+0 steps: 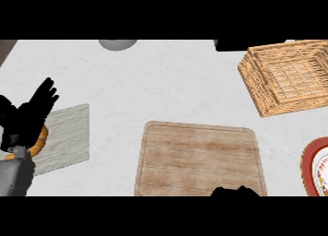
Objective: Pick the cupcake from the cutting board and place it in the basket
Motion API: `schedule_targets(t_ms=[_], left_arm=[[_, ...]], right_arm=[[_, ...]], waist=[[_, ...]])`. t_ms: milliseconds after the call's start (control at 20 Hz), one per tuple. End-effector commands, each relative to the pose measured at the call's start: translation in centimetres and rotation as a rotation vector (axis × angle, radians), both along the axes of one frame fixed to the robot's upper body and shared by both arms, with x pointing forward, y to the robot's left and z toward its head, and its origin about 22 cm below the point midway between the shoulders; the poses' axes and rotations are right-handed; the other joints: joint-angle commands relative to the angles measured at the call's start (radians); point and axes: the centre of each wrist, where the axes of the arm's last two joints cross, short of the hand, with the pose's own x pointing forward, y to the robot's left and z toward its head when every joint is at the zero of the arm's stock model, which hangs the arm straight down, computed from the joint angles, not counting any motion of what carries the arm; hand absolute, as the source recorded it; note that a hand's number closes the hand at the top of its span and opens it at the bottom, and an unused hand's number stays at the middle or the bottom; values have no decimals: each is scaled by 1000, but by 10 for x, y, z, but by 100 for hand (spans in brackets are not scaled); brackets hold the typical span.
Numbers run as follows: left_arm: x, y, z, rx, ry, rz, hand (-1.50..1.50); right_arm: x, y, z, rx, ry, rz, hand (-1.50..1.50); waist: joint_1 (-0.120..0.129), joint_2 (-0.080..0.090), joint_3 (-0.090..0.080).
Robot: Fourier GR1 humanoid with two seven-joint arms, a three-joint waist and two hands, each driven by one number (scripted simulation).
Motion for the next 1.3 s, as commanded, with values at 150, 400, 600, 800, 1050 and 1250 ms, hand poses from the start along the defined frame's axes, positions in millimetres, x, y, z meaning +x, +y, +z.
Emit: schedule_targets(t_ms=[150,400,600,800,1050,1250], left_arm=[[-2,-8,-5,-19,-8,0,0],[4,3,6,-1,-11,14,0],[-9,1,-4,-1,2,12,0],[-1,-4,0,-10,-14,-16,0],[0,-9,10,-11,-13,-22,0],[-5,11,5,14,-15,-24,0]], right_arm=[[-66,-47,18,277,68,88,150],[-79,-48,67,579,-38,131,150],[-85,-61,111,616,-175,33,150],[-79,-76,152,619,-201,-34,150],[-81,-75,177,609,-275,-130,150],[-69,-84,201,590,-335,-182,150]], waist=[[-3,9,3],[-23,6,3],[-7,5,2],[7,12,1],[14,12,0],[22,15,-1]])
